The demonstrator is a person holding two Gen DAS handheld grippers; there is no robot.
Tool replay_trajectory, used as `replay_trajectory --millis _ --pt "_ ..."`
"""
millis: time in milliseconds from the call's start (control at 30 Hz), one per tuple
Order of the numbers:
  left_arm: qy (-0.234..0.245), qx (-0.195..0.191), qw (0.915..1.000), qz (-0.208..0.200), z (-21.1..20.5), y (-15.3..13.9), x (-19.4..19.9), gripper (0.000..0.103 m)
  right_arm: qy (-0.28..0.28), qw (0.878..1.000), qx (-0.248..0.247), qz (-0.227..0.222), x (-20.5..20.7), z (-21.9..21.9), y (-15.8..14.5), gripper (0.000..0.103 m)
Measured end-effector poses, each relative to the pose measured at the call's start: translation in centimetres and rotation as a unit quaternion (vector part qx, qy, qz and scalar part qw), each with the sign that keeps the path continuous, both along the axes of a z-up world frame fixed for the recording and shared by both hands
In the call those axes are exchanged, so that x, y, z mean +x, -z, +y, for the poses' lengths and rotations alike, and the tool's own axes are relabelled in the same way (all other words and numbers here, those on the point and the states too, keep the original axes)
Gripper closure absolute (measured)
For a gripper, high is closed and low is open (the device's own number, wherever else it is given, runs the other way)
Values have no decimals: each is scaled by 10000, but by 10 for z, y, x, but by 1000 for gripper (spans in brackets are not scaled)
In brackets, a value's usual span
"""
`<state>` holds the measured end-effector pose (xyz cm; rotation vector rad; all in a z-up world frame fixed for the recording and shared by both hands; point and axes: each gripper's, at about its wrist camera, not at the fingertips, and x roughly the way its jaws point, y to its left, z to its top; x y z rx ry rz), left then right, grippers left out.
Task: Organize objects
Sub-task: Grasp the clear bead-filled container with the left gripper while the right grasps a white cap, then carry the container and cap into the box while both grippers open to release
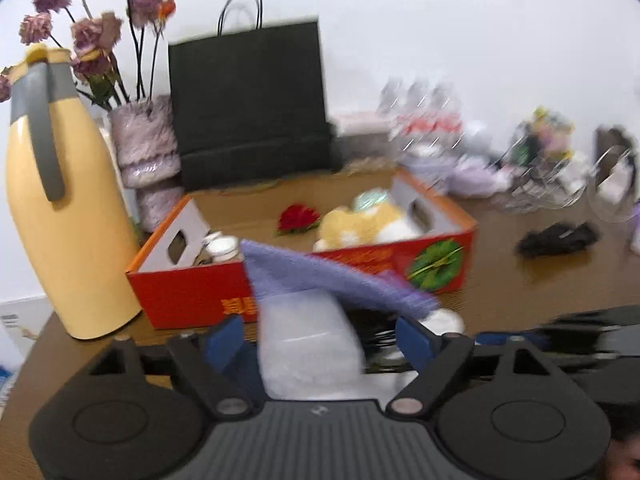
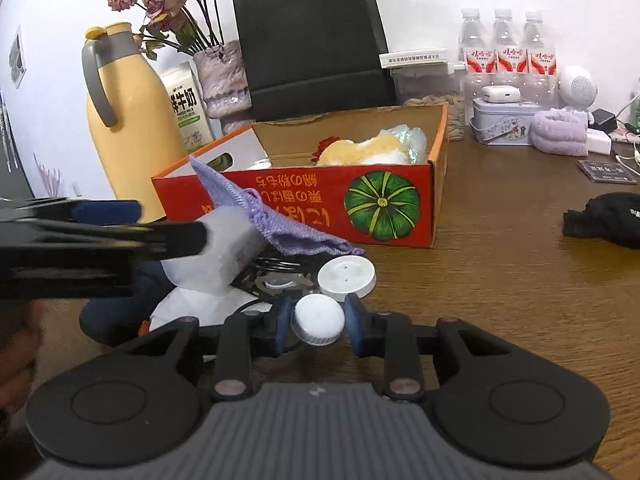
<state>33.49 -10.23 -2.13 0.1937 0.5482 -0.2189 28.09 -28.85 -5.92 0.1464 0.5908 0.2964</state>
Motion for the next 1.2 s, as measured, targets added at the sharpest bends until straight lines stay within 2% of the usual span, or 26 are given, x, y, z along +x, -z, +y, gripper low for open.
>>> replay_trajectory --millis 33,100,167,233,333,433,500,600,733,867,1000,1100,1200 --pt "-66 10 9997 245 0 10 16 21 -9 10000 -48 -30 0 1 0 73" --pt "-219 -188 9969 736 4 25 32 37 -32 9999 -116 -71 -2 4 0 73" --pt "-200 -253 9974 643 7 22 21 37 -45 9999 -133 -81 -4 5 -1 73" --pt "29 -268 9990 360 7 8 -6 38 117 9996 -208 -125 -12 5 -3 73" --pt "7 -474 9989 42 19 -14 -54 39 325 9989 -290 -199 -33 9 -4 73" --pt "153 -810 9965 -144 38 -30 -114 39 255 9989 -228 -316 -72 15 -13 73" --pt "137 -871 9958 -256 49 -38 -152 39 126 9990 -120 -409 -105 17 -23 73" --pt "124 -831 9962 -220 64 -43 -196 39 -169 9984 15 -533 -151 18 -36 73" --pt "3 -897 9957 -217 71 -45 -214 39 -128 9989 -91 -439 -167 26 -40 73" --pt "97 -908 9946 -483 74 -55 -211 39 -159 9984 -105 -541 -173 31 -46 73" --pt "215 -933 9926 -751 74 -70 -173 39 -251 9974 -103 -666 -156 29 -57 73" --pt "344 -839 9915 -936 67 -87 -122 39 -454 9964 -94 -714 -114 24 -71 73" --pt "454 -815 9913 -924 57 -101 -58 39 -589 9958 -134 -691 -51 20 -85 73"
